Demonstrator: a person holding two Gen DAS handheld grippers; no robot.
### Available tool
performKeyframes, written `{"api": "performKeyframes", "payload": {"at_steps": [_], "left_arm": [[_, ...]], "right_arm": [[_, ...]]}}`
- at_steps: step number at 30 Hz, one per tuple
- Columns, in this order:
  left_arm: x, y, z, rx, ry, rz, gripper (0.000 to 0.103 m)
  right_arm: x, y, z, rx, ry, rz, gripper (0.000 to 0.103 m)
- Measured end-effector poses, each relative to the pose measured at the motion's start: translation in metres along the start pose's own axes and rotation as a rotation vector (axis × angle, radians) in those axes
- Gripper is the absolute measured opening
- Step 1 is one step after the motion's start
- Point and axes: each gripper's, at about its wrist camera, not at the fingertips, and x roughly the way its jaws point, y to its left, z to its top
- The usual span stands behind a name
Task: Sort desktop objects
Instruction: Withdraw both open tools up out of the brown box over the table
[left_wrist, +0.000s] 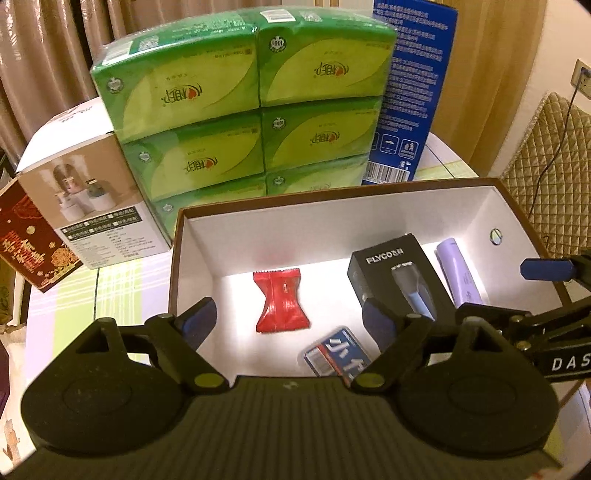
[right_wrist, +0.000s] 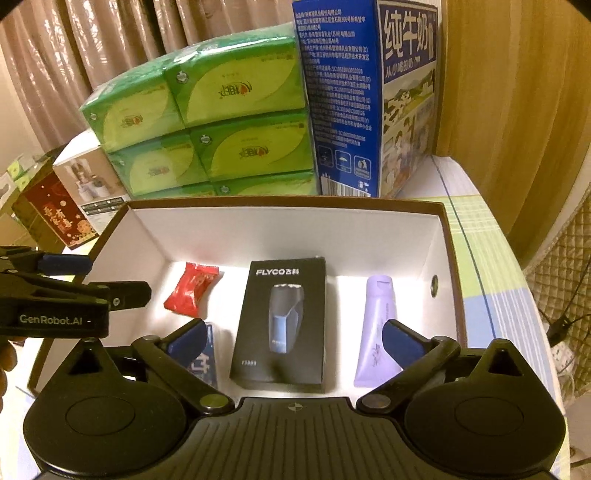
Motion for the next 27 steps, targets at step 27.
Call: {"api": "performKeyframes", "payload": {"at_steps": [27], "left_arm": [[-0.113, -0.028, -0.055, 0.008, -0.088, 0.013, 0.089]], "right_arm": [[-0.106, 0.016, -0.049, 0.014, -0.096, 0.034, 0.101]]}}
